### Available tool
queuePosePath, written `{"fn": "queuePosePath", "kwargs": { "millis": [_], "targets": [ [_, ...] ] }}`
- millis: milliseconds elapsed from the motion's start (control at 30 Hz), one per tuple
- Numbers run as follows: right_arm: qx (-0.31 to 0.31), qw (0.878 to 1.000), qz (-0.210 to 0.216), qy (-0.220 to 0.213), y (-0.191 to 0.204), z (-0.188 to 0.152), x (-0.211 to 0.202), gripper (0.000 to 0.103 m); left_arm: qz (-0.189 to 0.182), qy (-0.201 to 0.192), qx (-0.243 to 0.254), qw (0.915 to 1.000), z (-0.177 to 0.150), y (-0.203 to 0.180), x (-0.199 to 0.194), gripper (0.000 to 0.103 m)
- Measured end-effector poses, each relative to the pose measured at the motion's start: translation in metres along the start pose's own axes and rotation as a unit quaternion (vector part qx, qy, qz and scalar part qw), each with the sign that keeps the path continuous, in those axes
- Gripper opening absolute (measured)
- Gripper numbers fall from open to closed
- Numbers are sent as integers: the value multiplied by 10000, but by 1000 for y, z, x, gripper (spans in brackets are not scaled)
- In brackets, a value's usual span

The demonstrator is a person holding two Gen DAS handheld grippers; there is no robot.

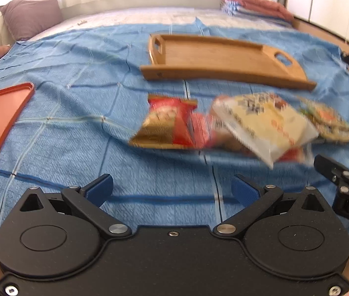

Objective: Organize snacks
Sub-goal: 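Lower the left gripper onto the red cashew packet while the right gripper closes on the white flatbread bag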

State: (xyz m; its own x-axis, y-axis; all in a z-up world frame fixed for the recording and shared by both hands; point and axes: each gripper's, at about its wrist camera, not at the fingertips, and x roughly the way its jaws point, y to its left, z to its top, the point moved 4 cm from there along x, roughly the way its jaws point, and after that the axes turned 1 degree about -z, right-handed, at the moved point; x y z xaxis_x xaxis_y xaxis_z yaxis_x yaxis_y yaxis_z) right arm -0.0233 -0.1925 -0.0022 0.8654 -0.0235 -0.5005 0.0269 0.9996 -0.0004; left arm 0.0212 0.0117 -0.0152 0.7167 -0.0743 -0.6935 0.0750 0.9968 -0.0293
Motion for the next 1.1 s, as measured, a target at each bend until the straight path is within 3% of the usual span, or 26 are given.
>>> {"fn": "queuePosePath", "kwargs": {
  "millis": [200, 367, 500, 700, 767, 867, 1100],
  "targets": [
    [-212, 9986, 445, -197, 16, 15, 4, 99, -139, -522, -78, 9985, 21, 7, -13, 101],
    [-748, 9925, 879, -391, 40, 20, 9, 103, -138, -619, -169, 9978, 40, 13, -7, 101],
    [-863, 9902, 1038, -362, 51, 21, 20, 103, -112, -538, -213, 9983, 47, 19, 8, 99],
    [-1049, 9873, 1148, -335, 59, 21, 33, 103, -295, -397, -344, 9982, 51, 27, 26, 87],
    [-1040, 9871, 1173, -316, 59, 22, 39, 103, -424, -327, -413, 9977, 53, 28, 32, 75],
    [-982, 9872, 1219, -320, 58, 26, 48, 103, -551, -242, -457, 9971, 54, 28, 39, 65],
    [-991, 9867, 1276, -193, 65, 25, 64, 103, -681, 15, -650, 9956, 53, 27, 57, 65]
  ]
}}
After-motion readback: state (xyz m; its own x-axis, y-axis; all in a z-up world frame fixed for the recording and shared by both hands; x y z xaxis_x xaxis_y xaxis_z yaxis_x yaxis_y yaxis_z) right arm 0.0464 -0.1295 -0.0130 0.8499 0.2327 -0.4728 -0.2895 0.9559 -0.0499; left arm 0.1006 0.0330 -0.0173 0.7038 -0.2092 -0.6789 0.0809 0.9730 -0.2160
